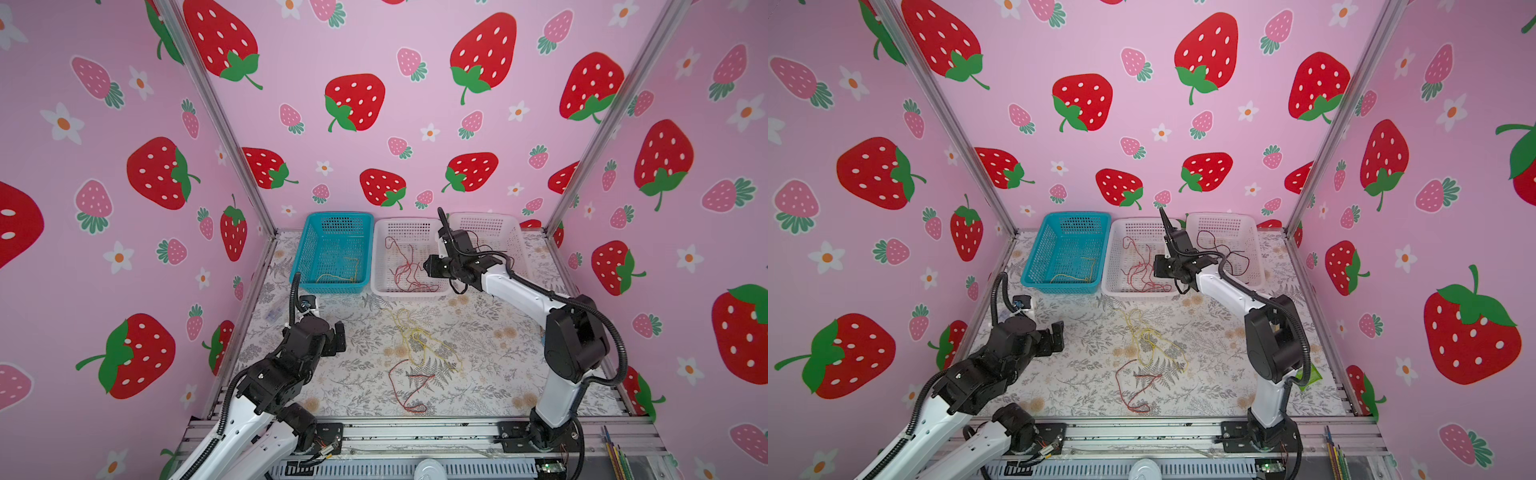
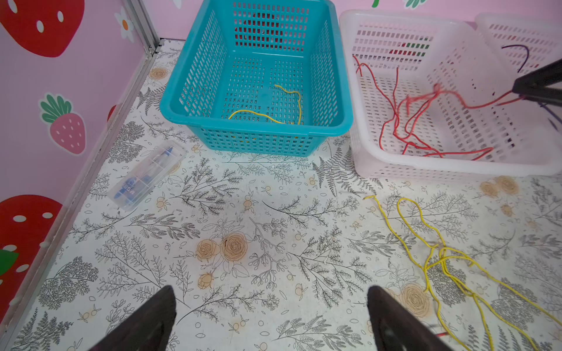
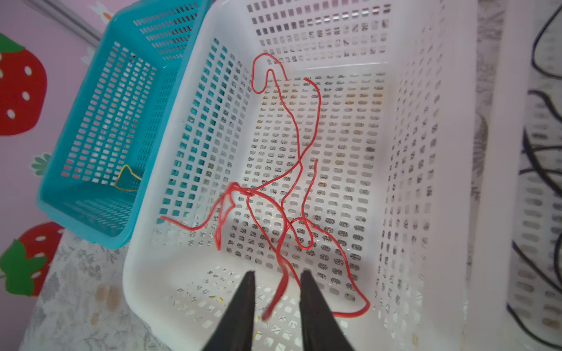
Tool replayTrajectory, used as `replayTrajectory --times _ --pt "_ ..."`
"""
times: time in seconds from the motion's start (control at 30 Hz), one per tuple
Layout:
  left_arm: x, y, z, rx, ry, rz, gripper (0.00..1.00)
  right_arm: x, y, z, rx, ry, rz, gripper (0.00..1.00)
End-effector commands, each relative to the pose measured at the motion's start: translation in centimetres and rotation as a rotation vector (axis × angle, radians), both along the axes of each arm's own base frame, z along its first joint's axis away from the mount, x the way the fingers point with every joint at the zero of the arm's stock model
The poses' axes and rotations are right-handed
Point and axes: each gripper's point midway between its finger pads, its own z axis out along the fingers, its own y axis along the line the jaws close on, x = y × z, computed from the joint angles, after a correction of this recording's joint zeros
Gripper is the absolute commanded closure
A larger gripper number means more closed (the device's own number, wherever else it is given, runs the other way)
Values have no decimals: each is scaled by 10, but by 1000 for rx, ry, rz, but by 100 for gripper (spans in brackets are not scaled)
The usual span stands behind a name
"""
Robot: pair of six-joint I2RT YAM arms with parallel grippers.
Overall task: Untangle the cables
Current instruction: 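Lift the red wire with the right gripper into the middle white basket, then release the red wire with the right gripper while the left reaches toward yellow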
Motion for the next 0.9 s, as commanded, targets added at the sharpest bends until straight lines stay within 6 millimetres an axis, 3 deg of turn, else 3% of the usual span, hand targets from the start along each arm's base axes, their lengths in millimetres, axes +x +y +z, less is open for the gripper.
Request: replayTrajectory --times 0.0,0.17,0.37,0.63,0.87 --pt "1 -4 -1 -8 4 -18 1 -4 -4 28 9 -48 25 50" --pt "0 -18 -4 -17 29 -104 1 -23 -19 52 7 -101 35 35" --pt "-3 -43 -8 -58 74 -242 1 -64 -56 65 9 -176 20 25" --pt "-6 -78 -10 -218 175 -305 1 -116 -119 42 -46 -261 -63 19" --pt "3 -114 -33 -231 250 -328 1 -138 -152 15 -27 -357 -146 17"
